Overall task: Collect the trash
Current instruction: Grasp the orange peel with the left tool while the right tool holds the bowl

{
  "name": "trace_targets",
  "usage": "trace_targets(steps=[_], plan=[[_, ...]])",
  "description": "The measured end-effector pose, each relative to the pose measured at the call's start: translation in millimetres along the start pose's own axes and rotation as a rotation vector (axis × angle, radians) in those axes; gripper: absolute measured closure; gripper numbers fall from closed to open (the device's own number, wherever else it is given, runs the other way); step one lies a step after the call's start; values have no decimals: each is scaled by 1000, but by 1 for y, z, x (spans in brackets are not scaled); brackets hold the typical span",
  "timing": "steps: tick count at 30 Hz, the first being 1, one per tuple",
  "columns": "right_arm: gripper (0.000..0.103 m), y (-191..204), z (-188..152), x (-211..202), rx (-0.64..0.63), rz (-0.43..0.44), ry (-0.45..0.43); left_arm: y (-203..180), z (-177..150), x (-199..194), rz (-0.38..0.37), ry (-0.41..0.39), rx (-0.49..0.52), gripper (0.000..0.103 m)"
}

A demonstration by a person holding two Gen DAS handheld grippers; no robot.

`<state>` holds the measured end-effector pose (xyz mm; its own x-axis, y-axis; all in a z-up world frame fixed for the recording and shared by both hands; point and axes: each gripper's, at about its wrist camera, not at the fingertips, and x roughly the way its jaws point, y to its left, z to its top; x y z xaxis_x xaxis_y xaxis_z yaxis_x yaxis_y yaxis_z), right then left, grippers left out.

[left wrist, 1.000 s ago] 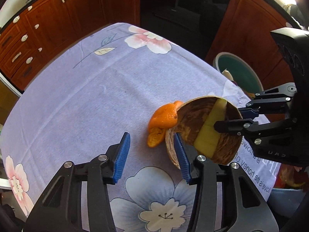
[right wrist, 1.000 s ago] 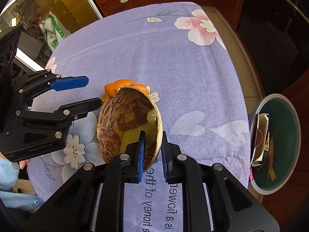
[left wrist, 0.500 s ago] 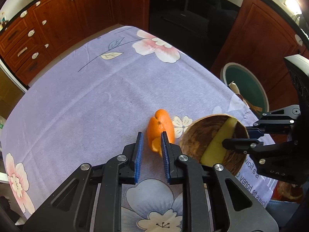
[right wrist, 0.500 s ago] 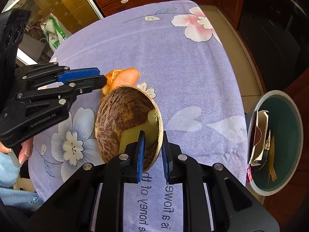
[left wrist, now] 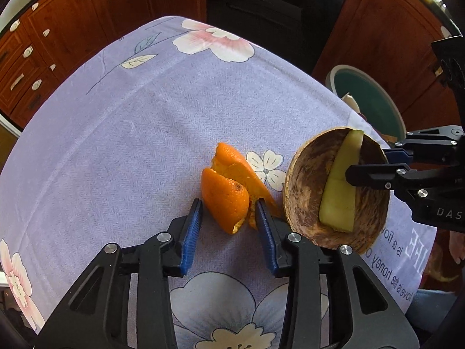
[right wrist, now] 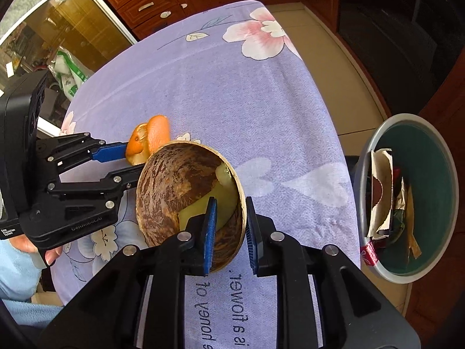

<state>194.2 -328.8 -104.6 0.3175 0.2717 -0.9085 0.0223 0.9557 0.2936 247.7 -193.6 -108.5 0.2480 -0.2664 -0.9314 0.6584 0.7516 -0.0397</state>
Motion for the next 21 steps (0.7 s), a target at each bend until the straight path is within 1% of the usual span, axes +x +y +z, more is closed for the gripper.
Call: trace_targets(steps=[4,5,6,7,10,15,17,18,19,21], plan=[[77,-5,3,7,31,2,-1,-1,2,2,0,-23,3,63],[76,-6,4,8,39,9,-4,-2,2,1,4,-32,5,66],[75,-7,4,10,55,25,-4,-4,2,0,17,-42,10,73],[75,-7,5,11,67,35,-12,-6,1,0,34,-46,15,77],[74,-7,5,12,92,43,-26,-6,-1,-1,49,-47,-13,80],[74,-10,0,10,161,72,-48,-3,-10,-9,116,-50,-63,85],[83,-9,-3,5,171,58,-67,-2,-15,-15,137,-48,-71,85],[88,-7,-5,1,177,67,-78,-3,-17,-18,145,-49,-73,85],[90,-7,-6,-4,185,76,-87,-3,-19,-23,151,-51,-74,85],[93,-4,-8,-14,183,66,-105,-5,-23,-31,165,-56,-79,85]])
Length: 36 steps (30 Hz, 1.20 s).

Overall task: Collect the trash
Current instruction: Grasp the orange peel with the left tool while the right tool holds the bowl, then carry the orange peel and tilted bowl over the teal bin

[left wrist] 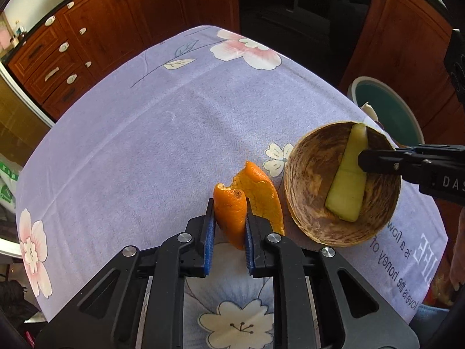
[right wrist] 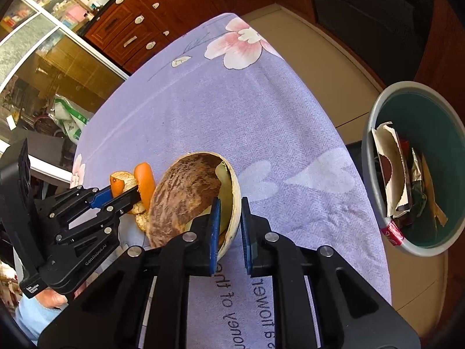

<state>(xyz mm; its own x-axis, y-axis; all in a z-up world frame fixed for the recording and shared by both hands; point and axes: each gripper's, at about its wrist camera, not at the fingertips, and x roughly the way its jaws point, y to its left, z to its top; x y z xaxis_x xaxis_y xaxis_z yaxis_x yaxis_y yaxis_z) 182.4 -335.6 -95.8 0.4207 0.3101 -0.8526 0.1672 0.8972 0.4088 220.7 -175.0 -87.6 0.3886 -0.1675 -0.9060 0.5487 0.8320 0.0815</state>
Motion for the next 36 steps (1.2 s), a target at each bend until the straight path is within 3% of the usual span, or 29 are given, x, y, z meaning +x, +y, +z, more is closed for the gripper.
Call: trace_targets(steps=[10,19,27,36], plan=[[93,6,-21,-41,-40,-44,-52,-10,-19,-43,13,-44,-22,85],[93,-8,-39,-78,-42,-36,-114,-41,-33,-77,19,-87,22,85],[93,-49,-45,-118,7,-29,-190,-97,-17,-90,10,-115,106,85],[93,-126,-46,-159,131,-39,-281,-168,9,-84,-31,-120,213,85]])
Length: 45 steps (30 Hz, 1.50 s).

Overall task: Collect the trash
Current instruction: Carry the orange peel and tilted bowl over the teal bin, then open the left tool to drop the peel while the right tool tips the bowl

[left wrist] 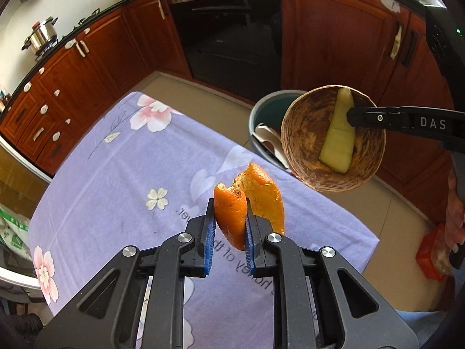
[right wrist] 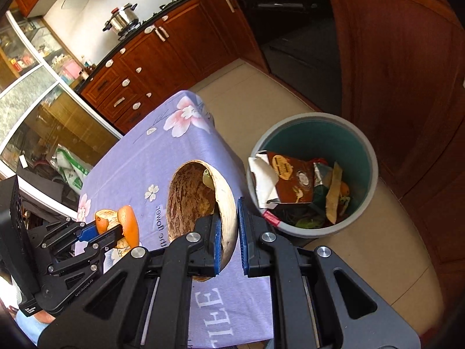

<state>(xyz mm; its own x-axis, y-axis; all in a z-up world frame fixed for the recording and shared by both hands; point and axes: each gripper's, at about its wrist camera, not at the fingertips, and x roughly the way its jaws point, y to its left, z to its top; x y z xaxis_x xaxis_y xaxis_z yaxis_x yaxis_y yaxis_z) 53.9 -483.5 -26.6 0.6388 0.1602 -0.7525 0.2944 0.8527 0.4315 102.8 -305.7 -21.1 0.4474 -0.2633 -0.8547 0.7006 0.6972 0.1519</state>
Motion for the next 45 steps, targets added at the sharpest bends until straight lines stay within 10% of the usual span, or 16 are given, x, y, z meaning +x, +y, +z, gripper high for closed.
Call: trace_targets(steps=[14,35,37,39,42,45], plan=[[93,-98,20,5,145,-181,-42,-49,56,62,-111,26,39,85],[92,-120,34,82,105,-342,96,-84,98,147,-244,104,28,82],[84,-117,36,82,101,-329,93,-81,98,145,-250,109,21,76],[77,-112,38,81,88,-317,79,-79,99,142,-237,103,11,45],[39,-102,40,76,61,-314,49,-74,98,136,-202,77,-5,30],[26,-94,42,71,41,-318,41,-68,97,132,-198,85,-22,23]])
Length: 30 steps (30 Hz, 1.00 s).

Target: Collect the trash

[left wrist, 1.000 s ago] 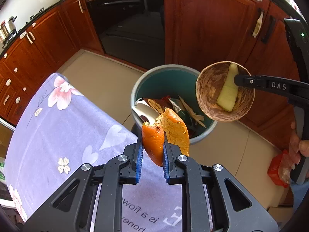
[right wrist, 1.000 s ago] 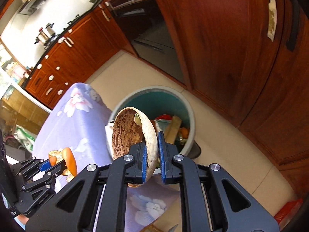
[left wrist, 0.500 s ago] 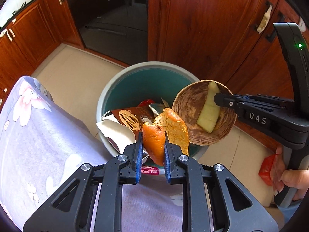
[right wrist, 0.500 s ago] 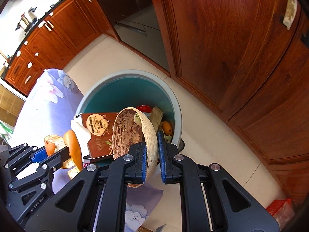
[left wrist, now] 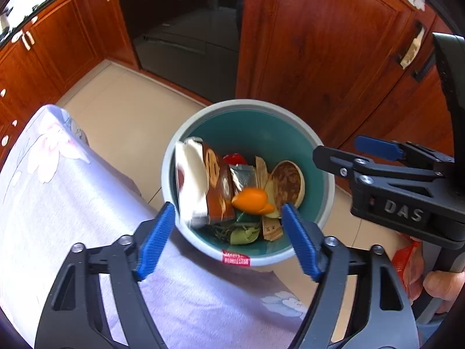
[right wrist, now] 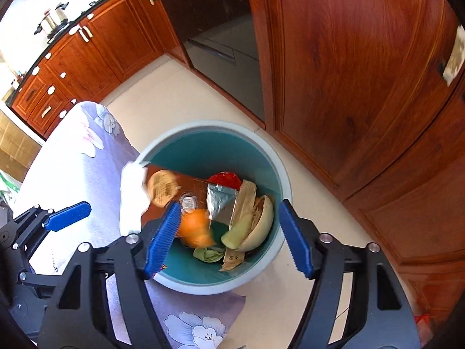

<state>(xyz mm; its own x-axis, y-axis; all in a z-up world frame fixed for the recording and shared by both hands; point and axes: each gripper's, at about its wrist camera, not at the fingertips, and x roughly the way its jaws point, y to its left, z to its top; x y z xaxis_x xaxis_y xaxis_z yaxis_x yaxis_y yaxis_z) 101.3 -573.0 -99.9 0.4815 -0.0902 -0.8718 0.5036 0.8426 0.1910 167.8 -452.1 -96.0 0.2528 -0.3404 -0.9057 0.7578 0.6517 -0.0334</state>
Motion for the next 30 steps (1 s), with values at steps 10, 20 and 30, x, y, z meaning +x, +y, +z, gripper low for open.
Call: trace_targets(steps=[10,20,30], plan=[[14,11,-10,-27,-43,-31,21,13,-17,-32,21,-32,-55,5],[7,34,-34,-71,-103,-37,21,18,-47,-91,41,-84,-74,4],[7,67,-70,-116,-179,-90,20,28,-100,-147,80,-148,-85,4]])
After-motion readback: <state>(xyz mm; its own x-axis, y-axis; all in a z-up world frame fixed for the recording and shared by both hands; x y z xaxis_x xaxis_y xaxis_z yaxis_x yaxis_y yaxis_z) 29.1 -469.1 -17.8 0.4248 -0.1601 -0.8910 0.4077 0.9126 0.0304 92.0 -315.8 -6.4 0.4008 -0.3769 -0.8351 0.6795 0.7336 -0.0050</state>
